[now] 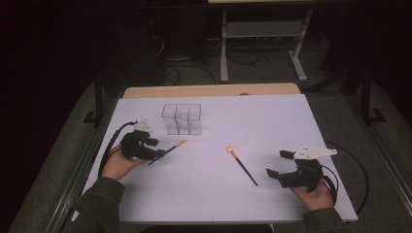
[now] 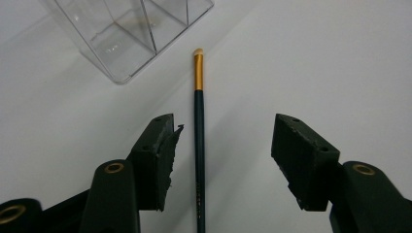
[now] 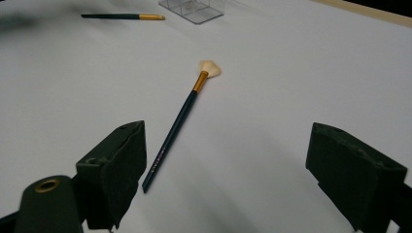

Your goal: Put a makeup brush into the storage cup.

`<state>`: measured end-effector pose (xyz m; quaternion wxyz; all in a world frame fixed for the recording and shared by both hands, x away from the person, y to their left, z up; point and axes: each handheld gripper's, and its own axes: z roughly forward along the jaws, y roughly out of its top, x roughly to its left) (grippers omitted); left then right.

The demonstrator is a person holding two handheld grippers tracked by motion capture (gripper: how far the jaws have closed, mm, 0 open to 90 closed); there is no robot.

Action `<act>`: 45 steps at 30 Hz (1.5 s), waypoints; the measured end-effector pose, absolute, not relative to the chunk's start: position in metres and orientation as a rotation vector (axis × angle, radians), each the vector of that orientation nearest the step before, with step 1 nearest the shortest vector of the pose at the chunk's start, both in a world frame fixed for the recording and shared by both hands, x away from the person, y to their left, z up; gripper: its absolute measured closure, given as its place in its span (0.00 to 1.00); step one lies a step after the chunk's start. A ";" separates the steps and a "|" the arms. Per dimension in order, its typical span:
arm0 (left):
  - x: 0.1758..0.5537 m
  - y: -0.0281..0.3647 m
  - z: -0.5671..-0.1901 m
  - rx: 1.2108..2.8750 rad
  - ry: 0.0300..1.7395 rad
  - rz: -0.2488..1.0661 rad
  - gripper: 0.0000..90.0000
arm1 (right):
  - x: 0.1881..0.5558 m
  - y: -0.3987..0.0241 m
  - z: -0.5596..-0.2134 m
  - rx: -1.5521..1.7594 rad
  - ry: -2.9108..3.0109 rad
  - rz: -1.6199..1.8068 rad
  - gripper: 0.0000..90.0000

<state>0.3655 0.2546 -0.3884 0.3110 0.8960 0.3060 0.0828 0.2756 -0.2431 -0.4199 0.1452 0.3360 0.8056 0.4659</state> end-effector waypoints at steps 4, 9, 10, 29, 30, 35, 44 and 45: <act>0.374 0.250 -0.393 2.369 0.850 0.180 0.51 | 0.276 -0.242 -0.420 0.963 2.328 1.338 0.15; 0.380 0.246 -0.398 2.388 0.853 0.173 0.55 | 0.276 -0.242 -0.420 0.959 2.332 1.334 0.15; 0.383 0.245 -0.401 2.394 0.862 0.170 0.56 | 0.276 -0.242 -0.420 0.959 2.334 1.334 0.15; 0.399 0.238 -0.420 2.488 0.898 0.132 0.76 | 0.277 -0.240 -0.421 0.954 2.354 1.323 0.15; 0.398 0.237 -0.421 2.473 0.917 0.123 0.77 | 0.277 -0.240 -0.421 0.954 2.356 1.321 0.15; 0.398 0.236 -0.420 2.494 0.893 0.130 0.78 | 0.277 -0.240 -0.420 0.953 2.354 1.320 0.15; 0.403 0.225 -0.417 2.537 0.909 0.120 0.80 | 0.277 -0.240 -0.420 0.947 2.353 1.322 0.15; 0.403 0.225 -0.417 2.537 0.909 0.120 0.81 | 0.277 -0.240 -0.420 0.947 2.353 1.322 0.15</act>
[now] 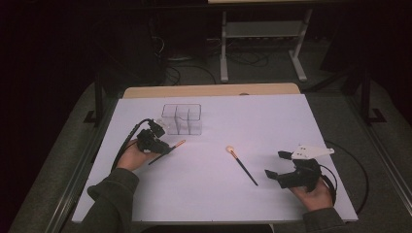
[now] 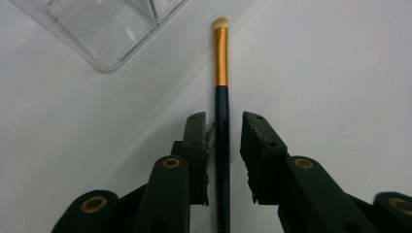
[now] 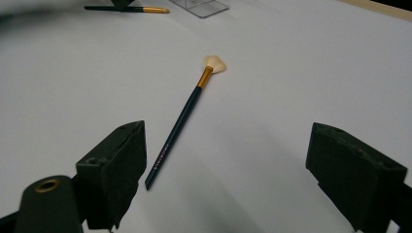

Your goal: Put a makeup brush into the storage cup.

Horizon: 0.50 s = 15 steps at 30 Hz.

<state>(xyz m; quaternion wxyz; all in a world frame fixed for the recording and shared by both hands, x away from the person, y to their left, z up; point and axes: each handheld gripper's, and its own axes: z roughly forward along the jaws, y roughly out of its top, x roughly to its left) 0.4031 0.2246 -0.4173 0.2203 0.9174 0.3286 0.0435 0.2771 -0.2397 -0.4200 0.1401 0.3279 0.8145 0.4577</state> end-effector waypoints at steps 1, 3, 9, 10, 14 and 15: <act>0.404 0.224 -0.418 2.552 0.910 0.122 0.81 | 0.277 -0.240 -0.420 0.952 2.356 1.321 0.15; 0.404 0.224 -0.420 2.562 0.917 0.120 0.82 | 0.277 -0.239 -0.420 0.949 2.360 1.320 0.15; 0.404 0.223 -0.420 2.574 0.913 0.116 0.88 | 0.277 -0.239 -0.420 0.948 2.362 1.314 0.15; 0.404 0.222 -0.421 2.572 0.915 0.124 0.88 | 0.277 -0.239 -0.420 0.948 2.362 1.314 0.15; 0.402 0.219 -0.421 2.593 0.915 0.158 0.91 | 0.277 -0.238 -0.420 0.953 2.363 1.311 0.15; 0.402 0.217 -0.420 2.613 0.919 0.170 0.91 | 0.277 -0.237 -0.420 0.955 2.364 1.309 0.15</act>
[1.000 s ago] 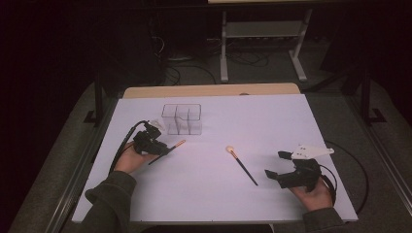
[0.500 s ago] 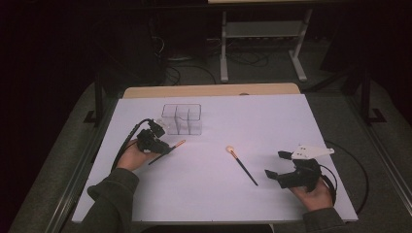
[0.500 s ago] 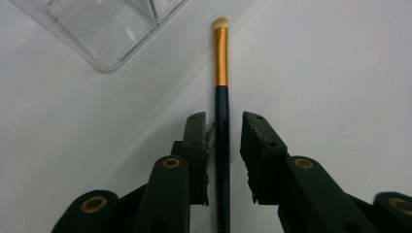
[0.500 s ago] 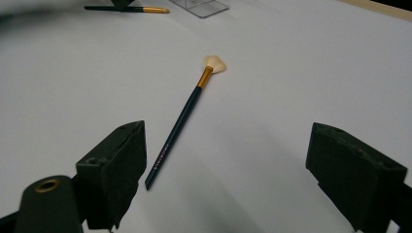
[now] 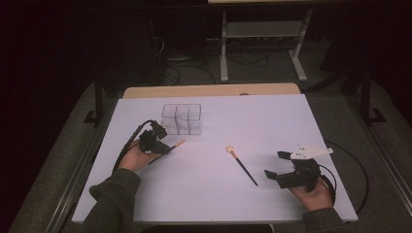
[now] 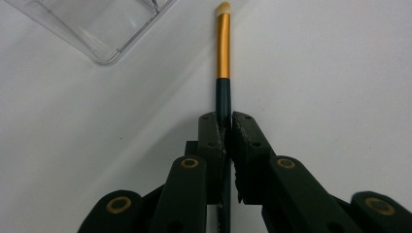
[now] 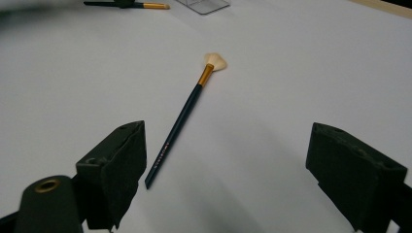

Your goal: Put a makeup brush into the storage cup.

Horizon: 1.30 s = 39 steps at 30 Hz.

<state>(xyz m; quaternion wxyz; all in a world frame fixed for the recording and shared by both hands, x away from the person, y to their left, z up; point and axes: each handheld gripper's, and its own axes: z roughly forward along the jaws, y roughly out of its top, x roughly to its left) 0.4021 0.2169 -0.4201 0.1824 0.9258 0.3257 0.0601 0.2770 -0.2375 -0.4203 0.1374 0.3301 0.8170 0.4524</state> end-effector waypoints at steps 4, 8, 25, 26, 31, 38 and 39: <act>0.402 0.210 -0.419 2.651 0.918 0.201 0.92 | 0.277 -0.237 -0.421 0.950 2.367 1.305 0.15; 0.402 0.208 -0.418 2.677 0.908 0.220 0.93 | 0.277 -0.236 -0.421 0.955 2.373 1.295 0.15; 0.405 0.212 -0.418 2.645 0.951 0.172 0.93 | 0.277 -0.237 -0.421 0.953 2.370 1.298 0.15; 0.405 0.213 -0.418 2.648 0.952 0.170 0.93 | 0.277 -0.237 -0.421 0.953 2.371 1.300 0.15; 0.404 0.215 -0.416 2.648 0.953 0.173 0.93 | 0.277 -0.236 -0.421 0.959 2.381 1.299 0.16; 0.400 0.217 -0.411 2.613 0.958 0.149 0.93 | 0.277 -0.235 -0.421 0.952 2.383 1.302 0.16; 0.400 0.218 -0.409 2.617 0.943 0.150 0.93 | 0.277 -0.235 -0.421 0.952 2.385 1.302 0.16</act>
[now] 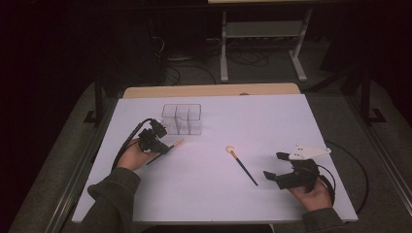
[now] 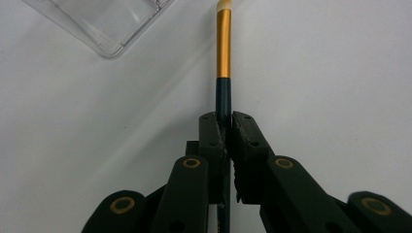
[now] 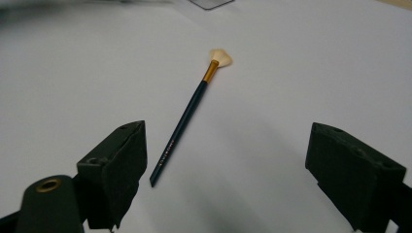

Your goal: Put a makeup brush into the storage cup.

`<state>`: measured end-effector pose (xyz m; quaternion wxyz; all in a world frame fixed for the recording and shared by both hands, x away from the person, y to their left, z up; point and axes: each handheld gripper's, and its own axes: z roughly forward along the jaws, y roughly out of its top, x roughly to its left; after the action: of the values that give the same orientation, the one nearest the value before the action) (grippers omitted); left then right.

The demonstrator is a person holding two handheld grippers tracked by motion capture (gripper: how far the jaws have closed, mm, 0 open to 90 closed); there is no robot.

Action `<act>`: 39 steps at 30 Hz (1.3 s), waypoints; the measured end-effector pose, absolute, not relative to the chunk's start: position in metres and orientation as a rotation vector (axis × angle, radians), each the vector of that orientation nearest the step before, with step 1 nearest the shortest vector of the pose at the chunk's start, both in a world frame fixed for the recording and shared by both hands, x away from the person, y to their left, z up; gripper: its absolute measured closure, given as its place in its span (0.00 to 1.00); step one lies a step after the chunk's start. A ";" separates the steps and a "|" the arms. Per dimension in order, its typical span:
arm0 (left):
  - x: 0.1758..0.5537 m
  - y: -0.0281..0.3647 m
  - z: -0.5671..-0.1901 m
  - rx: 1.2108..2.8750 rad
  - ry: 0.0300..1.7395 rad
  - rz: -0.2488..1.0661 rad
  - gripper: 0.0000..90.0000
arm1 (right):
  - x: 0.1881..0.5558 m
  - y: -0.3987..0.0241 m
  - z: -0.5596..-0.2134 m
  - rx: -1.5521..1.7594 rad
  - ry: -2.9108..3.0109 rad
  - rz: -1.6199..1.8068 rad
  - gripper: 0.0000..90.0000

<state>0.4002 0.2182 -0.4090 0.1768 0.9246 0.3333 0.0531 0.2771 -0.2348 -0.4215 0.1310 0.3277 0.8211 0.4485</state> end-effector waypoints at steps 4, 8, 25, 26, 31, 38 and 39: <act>0.396 0.221 -0.403 2.588 0.940 0.137 0.93 | 0.277 -0.234 -0.421 0.952 2.388 1.310 0.16; 0.391 0.225 -0.398 2.556 0.923 0.125 0.93 | 0.277 -0.232 -0.419 0.957 2.399 1.314 0.16; 0.367 0.228 -0.378 2.489 0.810 0.125 0.93 | 0.285 -0.206 -0.406 0.876 2.506 1.315 0.17; 0.365 0.227 -0.378 2.463 0.815 0.128 0.93 | 0.286 -0.205 -0.404 0.873 2.508 1.313 0.17; 0.357 0.229 -0.374 2.435 0.791 0.119 0.93 | 0.289 -0.201 -0.398 0.860 2.530 1.318 0.17; 0.346 0.226 -0.368 2.402 0.744 0.122 0.93 | 0.295 -0.192 -0.386 0.845 2.571 1.318 0.18; 0.344 0.225 -0.367 2.394 0.738 0.122 0.93 | 0.297 -0.189 -0.383 0.839 2.577 1.316 0.18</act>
<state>0.3438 0.2250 -0.3670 0.3116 0.9070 0.2794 0.0463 0.2969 -0.1891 -0.3832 0.0645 0.2781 0.8535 0.4359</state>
